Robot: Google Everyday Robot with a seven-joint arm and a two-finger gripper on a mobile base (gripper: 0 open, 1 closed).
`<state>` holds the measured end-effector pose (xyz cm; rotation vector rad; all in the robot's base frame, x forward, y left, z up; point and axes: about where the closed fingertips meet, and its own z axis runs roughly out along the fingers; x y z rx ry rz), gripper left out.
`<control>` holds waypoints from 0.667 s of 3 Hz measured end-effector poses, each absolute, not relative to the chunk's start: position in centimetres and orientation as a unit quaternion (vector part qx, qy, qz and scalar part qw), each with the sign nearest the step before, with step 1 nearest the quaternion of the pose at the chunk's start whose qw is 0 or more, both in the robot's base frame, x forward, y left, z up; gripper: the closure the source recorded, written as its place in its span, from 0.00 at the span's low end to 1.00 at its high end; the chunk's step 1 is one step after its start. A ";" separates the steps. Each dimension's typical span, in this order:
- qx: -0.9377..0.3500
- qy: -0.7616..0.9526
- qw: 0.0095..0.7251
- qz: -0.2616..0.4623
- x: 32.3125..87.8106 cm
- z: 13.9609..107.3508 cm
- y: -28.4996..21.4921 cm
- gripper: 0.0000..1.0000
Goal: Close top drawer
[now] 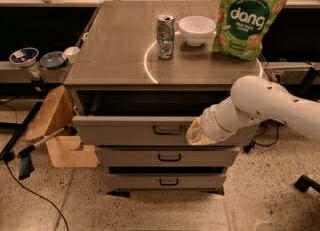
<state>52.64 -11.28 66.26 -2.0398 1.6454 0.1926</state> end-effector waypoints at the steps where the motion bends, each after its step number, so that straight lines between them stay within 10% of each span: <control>1: -0.737 0.620 0.261 0.056 54.6 65.1 -11.6 1.00; 2: -0.736 0.622 0.263 0.053 55.0 64.9 -11.6 1.00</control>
Offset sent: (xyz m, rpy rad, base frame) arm 0.0780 -0.0057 -0.0249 -0.0159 -0.0803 -0.1093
